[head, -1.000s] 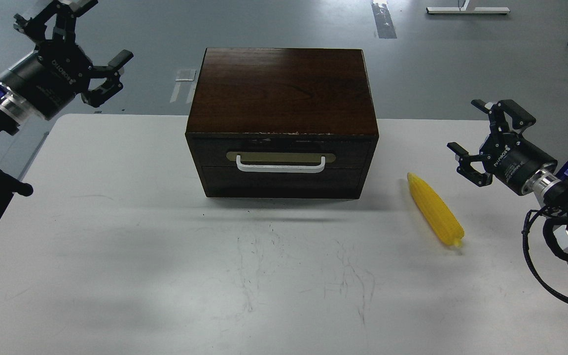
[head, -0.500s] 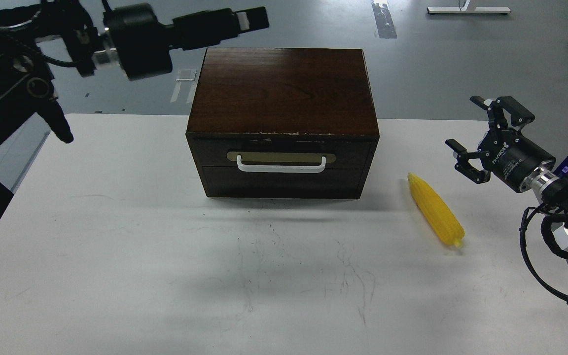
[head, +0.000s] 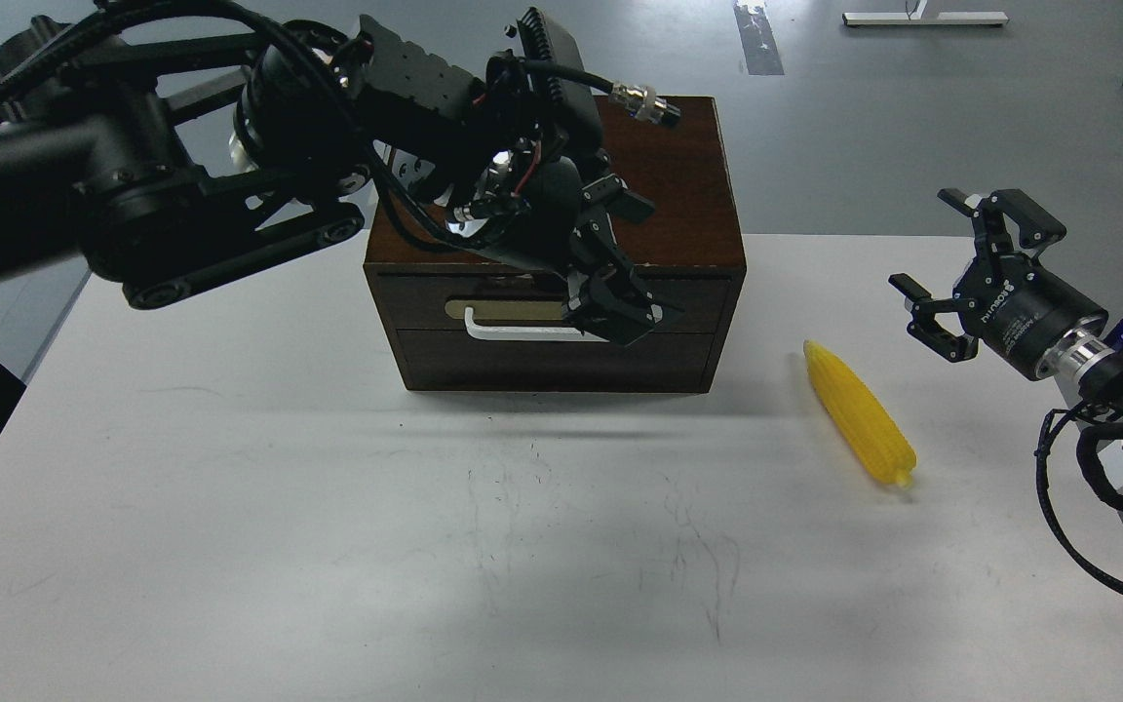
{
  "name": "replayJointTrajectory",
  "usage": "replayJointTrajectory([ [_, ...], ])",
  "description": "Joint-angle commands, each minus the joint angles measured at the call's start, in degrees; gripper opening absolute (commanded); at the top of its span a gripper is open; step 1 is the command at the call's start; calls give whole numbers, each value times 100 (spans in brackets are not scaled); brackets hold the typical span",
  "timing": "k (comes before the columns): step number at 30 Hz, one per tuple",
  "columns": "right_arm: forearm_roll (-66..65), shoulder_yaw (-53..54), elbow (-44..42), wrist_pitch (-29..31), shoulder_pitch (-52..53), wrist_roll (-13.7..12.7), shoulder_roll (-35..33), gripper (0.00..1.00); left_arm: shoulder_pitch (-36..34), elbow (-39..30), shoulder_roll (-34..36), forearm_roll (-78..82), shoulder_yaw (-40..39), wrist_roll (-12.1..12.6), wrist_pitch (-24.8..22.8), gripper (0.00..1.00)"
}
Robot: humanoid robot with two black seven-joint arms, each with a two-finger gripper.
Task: Put corn in drawer with both arms
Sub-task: 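Lower the left gripper and hook the white drawer handle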
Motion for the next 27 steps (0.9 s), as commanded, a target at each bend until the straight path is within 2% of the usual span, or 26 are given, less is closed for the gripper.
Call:
replayJointTrajectory([
  [1,1,-1,-1,0,-6,0,0,100,-2,106,-121,261,353,2,0,98],
  [12,1,34,-1,0,-15,0,9,100,77,238,-183,498,1021,2,0,98],
  [27,1,43,-1,0,-23,0,18,100,191,554,-376,674,1066,2,0,98],
])
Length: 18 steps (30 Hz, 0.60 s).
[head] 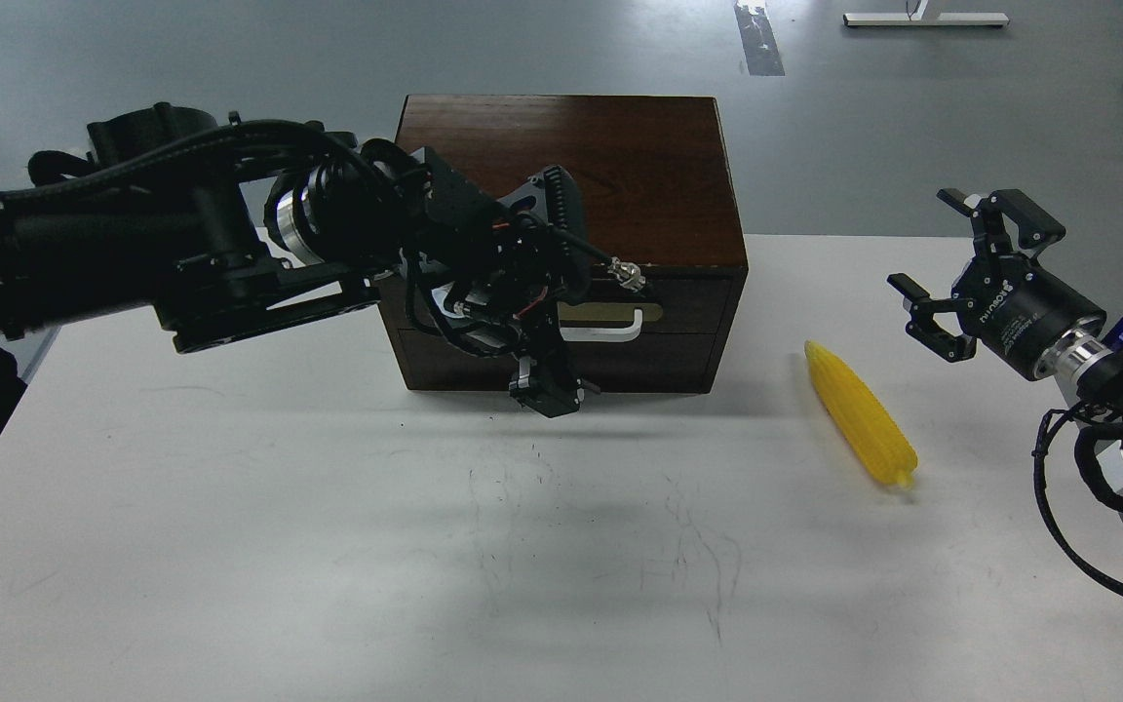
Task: Put corn in drawer with both arms
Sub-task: 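Lower the left gripper and hook the white drawer handle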
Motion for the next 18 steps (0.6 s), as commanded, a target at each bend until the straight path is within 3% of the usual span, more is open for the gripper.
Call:
replayJointTrajectory([
  [1,0,9,0,-1,0,0,-7,100,17,80,-43,5,3,0,-1,98],
  [18,0,9,0,-1,-8,0,-16,100,78,229,-96,57,301,0,-1,98],
])
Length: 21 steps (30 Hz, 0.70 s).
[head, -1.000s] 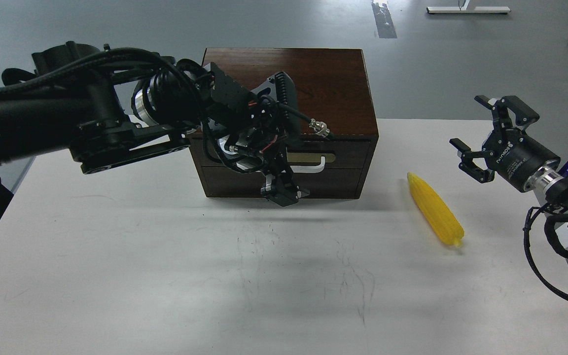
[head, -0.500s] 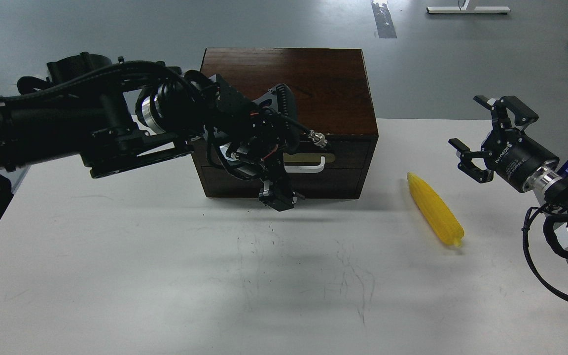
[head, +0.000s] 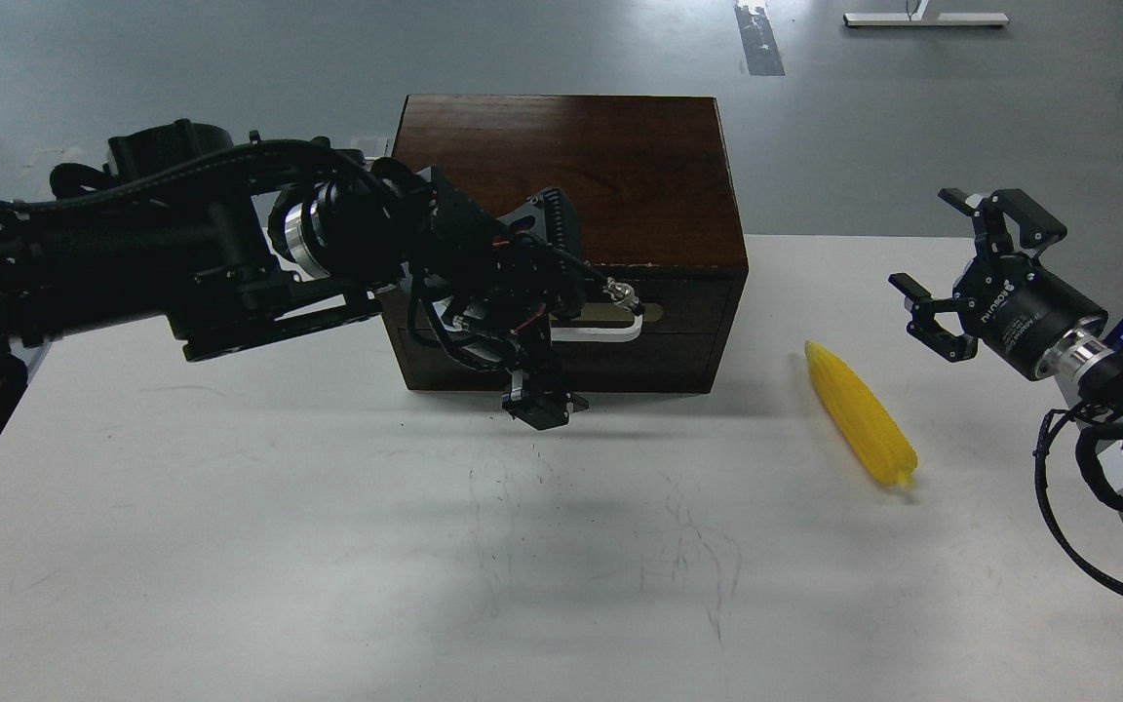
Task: Put corn in drawer with both arms
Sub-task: 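Lower the left gripper and hook the white drawer handle, then pull the drawer handle toward the robot with the left gripper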
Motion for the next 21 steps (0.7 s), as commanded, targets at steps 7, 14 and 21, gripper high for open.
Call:
replayJointTrajectory([
  [7,0,-1,0,0,-1,0,8,100,43,54,-10,8,101,0,0,98],
  [14,0,8,0,0,-1,0,-1,100,34,-60,-28,-1,259,0,0,98],
  [21,0,8,0,0,-9,0,-1,100,34,-315,-28,-1,285,0,0,98],
])
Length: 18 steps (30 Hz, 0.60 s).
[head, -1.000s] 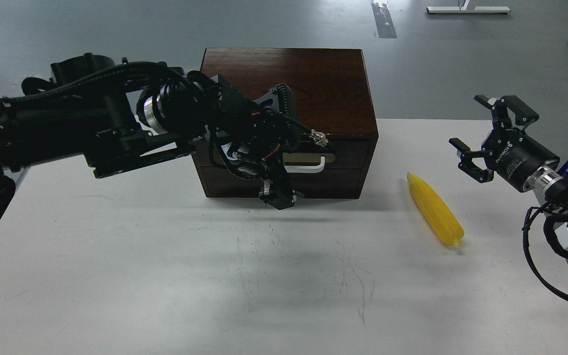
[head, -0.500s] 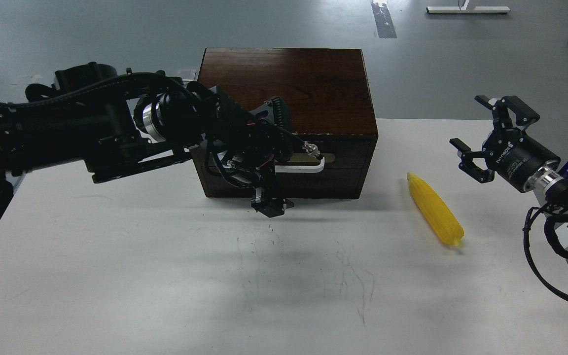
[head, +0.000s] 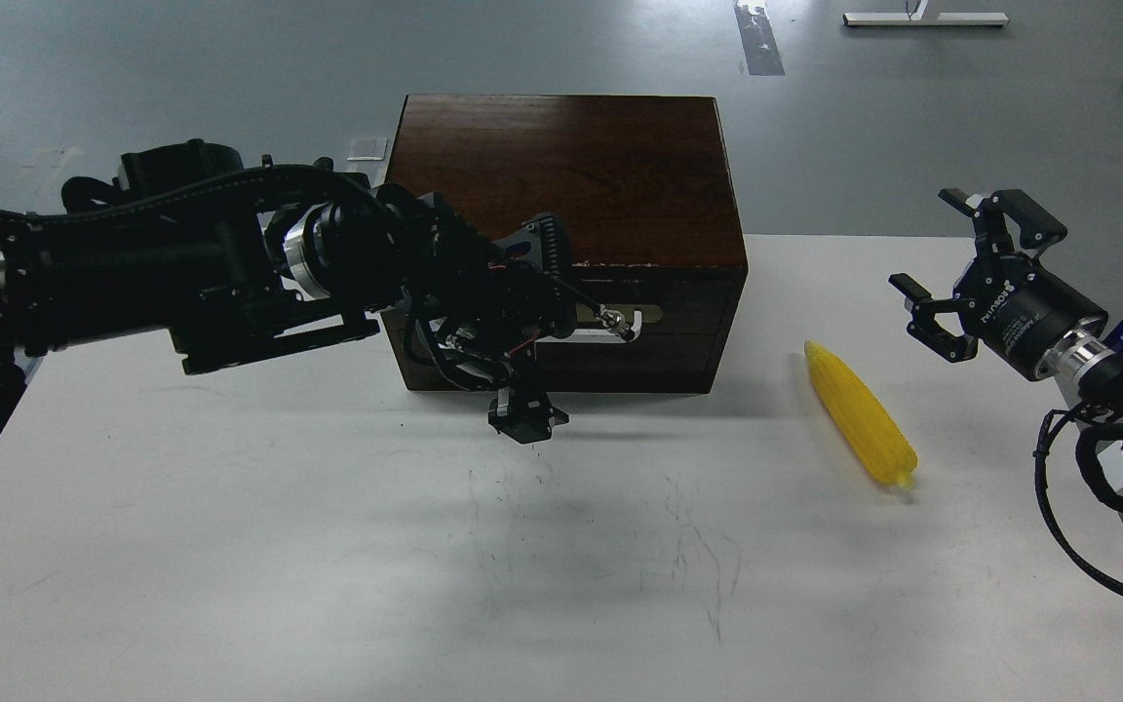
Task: Put corn in drawer with both arms
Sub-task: 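Pull the drawer handle toward the robot with the left gripper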
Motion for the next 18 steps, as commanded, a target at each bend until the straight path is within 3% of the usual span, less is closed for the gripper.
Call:
replayJointTrajectory([
  [1,8,0,0,1,0,0,0,100,11,-155,7,-1,3,-2,0,98],
  [18,0,0,0,1,-18,0,9,100,-200,-1315,104,-63,3,-2,0,98],
])
